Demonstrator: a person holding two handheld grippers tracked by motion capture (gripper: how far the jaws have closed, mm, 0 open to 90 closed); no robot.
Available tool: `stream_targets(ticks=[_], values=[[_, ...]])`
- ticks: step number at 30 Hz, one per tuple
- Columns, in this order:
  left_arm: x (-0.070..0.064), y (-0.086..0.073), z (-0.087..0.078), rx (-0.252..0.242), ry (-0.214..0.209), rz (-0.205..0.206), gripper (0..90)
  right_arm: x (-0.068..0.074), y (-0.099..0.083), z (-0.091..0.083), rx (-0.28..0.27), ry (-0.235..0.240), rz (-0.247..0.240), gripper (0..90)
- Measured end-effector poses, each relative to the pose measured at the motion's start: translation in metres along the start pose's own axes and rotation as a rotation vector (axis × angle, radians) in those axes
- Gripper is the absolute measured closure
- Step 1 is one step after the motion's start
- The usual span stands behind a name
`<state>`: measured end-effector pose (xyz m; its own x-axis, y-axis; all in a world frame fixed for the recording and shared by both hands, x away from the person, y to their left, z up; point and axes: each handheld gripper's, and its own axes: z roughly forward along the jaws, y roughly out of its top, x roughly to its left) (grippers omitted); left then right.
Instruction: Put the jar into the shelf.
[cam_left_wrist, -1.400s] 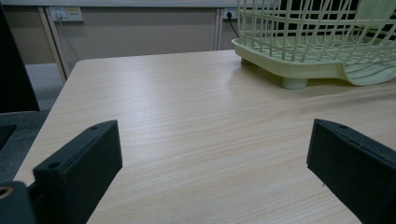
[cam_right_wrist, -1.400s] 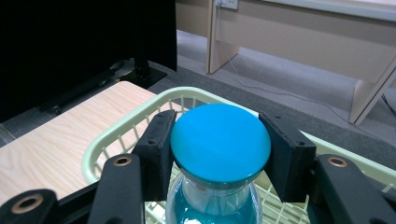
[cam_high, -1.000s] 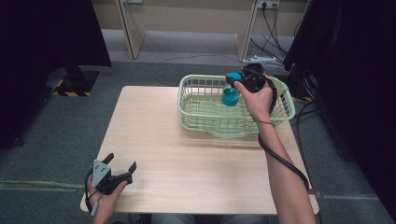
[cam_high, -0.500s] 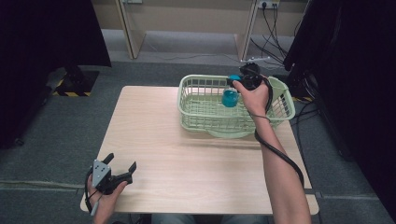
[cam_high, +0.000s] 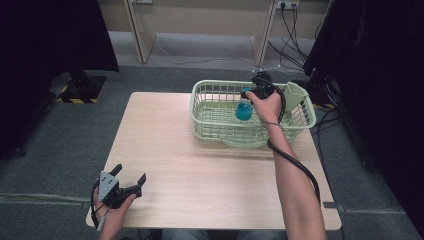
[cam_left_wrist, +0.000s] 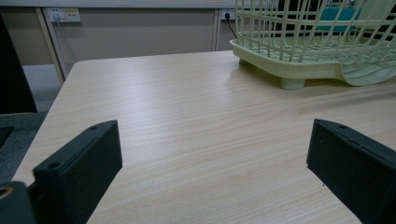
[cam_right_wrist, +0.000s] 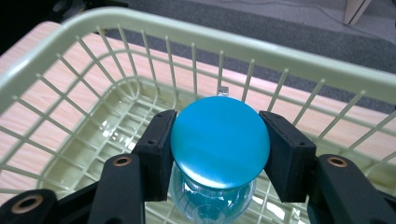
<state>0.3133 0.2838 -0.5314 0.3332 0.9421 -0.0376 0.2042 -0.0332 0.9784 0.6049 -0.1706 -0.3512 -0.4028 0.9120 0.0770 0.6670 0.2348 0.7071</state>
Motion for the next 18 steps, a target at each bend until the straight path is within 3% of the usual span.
stream_targets(ticks=[8,18], values=[[0.000,0.000,0.000,-0.001,-0.001,-0.004,2.5,-0.001,-0.007,0.019,0.063,-0.013,0.010,48.4],[0.000,0.000,0.000,0.000,-0.002,-0.003,2.5,-0.002,-0.009,0.026,0.090,-0.016,0.015,48.4]])
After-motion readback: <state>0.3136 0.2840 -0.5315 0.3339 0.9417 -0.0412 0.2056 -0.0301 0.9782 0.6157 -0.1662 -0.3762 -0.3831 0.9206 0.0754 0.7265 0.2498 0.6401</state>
